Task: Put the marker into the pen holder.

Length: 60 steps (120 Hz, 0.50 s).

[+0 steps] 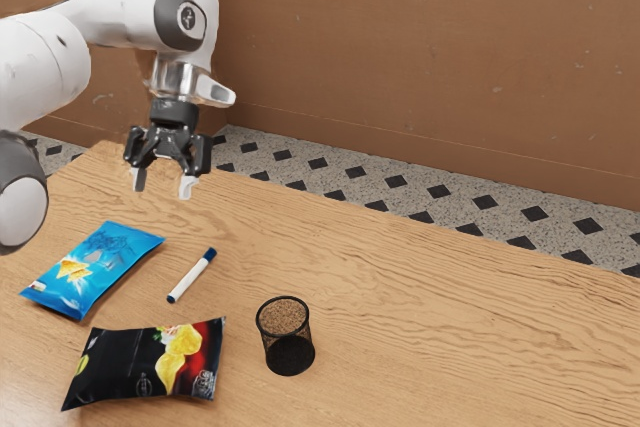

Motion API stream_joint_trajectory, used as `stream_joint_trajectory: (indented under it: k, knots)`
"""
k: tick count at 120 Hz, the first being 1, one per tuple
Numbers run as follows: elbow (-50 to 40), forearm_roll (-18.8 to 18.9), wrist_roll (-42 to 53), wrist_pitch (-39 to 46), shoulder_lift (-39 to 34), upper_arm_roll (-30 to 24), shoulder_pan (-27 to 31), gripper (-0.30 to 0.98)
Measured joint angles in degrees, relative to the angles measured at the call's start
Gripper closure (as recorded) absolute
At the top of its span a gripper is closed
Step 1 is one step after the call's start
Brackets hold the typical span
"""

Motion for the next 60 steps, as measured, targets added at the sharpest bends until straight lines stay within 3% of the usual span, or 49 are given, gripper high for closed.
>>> stream_joint_trajectory:
  k: [19, 39, 60]
  knots:
    - [-2.0, -1.59, 3.65, 22.36, -0.21, 0.26, -0.23, 0.0]
    - [-2.95, -2.44, 6.64, 32.93, 2.74, 0.51, 0.15, 0.0]
    - [-16.67, -2.85, 9.15, 44.57, 2.56, 0.45, 0.47, 0.0]
